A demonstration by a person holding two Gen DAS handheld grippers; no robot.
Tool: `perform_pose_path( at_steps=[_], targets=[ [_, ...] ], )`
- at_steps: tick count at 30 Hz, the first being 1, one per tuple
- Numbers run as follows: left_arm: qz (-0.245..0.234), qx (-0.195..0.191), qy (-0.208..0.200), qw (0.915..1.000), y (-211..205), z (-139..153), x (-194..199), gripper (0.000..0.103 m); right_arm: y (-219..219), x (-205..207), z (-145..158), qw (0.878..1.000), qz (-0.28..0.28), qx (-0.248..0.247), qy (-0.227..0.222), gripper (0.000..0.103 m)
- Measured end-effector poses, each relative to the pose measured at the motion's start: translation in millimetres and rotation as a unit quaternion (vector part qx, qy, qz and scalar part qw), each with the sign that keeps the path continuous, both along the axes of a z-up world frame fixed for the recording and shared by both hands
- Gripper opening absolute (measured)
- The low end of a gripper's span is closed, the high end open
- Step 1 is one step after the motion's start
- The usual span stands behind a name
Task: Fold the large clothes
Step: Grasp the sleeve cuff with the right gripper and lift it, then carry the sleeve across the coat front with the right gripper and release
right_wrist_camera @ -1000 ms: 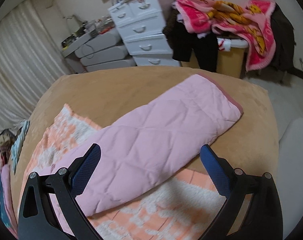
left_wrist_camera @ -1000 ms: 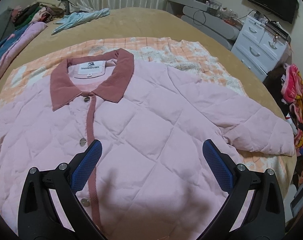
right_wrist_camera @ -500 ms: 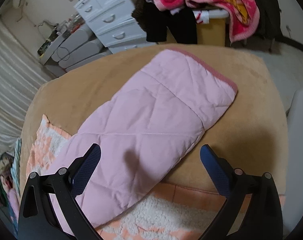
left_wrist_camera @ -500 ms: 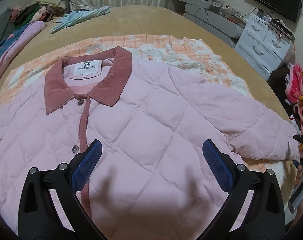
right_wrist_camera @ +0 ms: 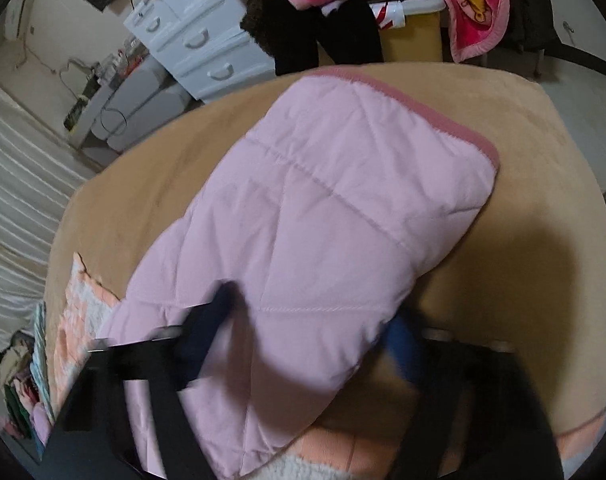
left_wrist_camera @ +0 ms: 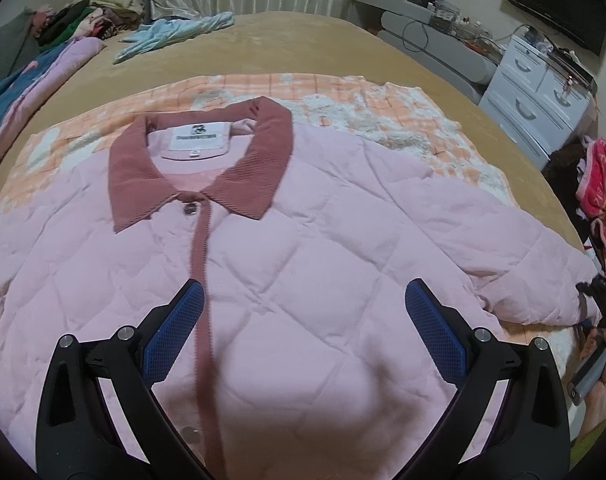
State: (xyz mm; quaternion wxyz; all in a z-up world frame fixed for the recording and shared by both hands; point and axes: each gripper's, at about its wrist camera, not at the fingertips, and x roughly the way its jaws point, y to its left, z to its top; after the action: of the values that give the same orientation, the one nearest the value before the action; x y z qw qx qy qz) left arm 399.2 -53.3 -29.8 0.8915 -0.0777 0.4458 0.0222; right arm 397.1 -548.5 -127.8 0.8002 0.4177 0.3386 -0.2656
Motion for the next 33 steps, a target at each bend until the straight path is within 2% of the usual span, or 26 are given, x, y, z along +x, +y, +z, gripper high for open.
perform_pose_path(
  at_steps=[1, 4, 7, 12, 15, 21, 27, 33],
  targets=[
    [0.001, -0.003, 0.000, 1.0000, 2, 1, -1, 0.095, -1, -2, 4, 1.000, 0.006, 0.001, -0.019, 0.032],
    [0.004, -0.008, -0.008, 0.9999, 11, 7, -7, 0.095, 7, -2, 26, 0.997, 0.033, -0.036, -0.056, 0.021],
    [0.009, -0.012, -0.014, 0.9998, 22, 15, -15, 0.095, 26, -4, 52, 0.990, 0.066, -0.077, -0.094, 0.019],
    [0.017, -0.013, -0.029, 0.9993, 36, 31, -30, 0.095, 55, -12, 87, 0.974, 0.122, -0.117, -0.153, 0.017],
    [0.022, -0.007, -0.043, 0.9988, 45, 41, -39, 0.095, 83, -25, 116, 0.957, 0.167, -0.146, -0.188, 0.016],
    [0.028, -0.010, -0.056, 0.9980, 65, 61, -54, 0.095, 138, -38, 161, 0.928, 0.223, -0.205, -0.216, 0.015],
    [0.028, -0.006, -0.072, 0.9970, 82, 83, -65, 0.095, 176, -40, 198, 0.911, 0.259, -0.226, -0.228, 0.015],
    [0.029, -0.014, -0.088, 0.9956, 96, 101, -76, 0.095, 224, -43, 232, 0.886, 0.299, -0.263, -0.238, 0.015]
  ],
)
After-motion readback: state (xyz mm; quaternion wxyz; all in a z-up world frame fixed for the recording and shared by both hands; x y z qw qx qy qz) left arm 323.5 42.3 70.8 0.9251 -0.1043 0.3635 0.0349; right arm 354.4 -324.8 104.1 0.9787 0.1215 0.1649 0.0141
